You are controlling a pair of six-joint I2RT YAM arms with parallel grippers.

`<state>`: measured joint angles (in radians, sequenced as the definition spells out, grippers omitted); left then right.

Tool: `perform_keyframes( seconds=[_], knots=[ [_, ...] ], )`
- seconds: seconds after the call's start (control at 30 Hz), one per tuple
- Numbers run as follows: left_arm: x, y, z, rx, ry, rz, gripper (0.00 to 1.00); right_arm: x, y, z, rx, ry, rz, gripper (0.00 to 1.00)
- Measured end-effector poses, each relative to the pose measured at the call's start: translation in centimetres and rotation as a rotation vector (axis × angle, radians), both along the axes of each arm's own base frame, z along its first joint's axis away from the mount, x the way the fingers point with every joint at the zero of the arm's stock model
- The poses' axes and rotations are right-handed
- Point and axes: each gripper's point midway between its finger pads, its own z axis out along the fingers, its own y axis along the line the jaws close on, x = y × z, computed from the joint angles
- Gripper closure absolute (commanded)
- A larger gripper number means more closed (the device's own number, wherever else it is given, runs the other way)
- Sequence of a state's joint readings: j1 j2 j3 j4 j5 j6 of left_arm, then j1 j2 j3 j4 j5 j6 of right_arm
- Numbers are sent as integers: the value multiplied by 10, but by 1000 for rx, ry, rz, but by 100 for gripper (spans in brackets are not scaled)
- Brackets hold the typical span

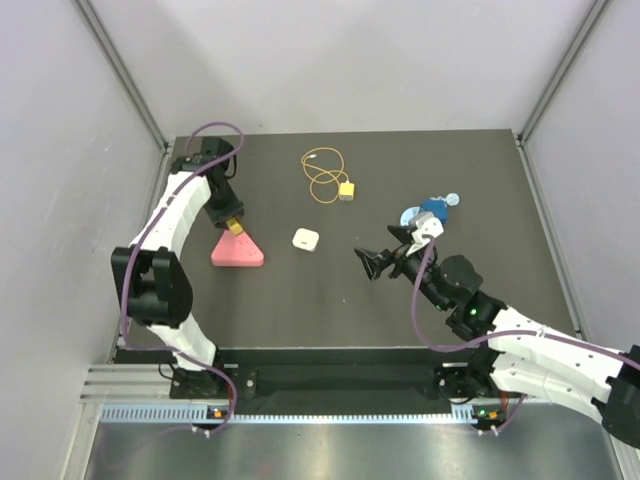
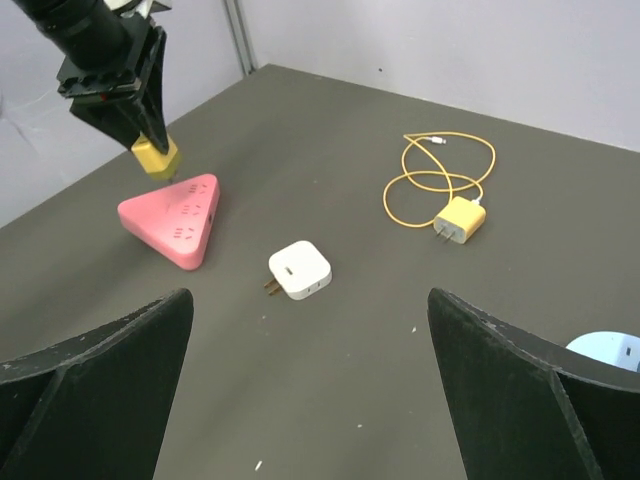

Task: Insert the plug

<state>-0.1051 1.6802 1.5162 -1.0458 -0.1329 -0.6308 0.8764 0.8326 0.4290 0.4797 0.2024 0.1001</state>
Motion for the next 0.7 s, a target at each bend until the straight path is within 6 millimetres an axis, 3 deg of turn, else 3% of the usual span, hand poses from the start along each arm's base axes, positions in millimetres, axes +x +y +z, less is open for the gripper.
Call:
perform_keyframes(
  seconds=[0.37, 0.7],
  knots=[
    [40, 27, -17, 154, 105, 293, 100, 3, 4, -5, -35, 23, 2, 0],
    [38, 27, -24, 159, 142, 368, 100, 5, 3, -14, -75, 31, -3, 0]
  ],
)
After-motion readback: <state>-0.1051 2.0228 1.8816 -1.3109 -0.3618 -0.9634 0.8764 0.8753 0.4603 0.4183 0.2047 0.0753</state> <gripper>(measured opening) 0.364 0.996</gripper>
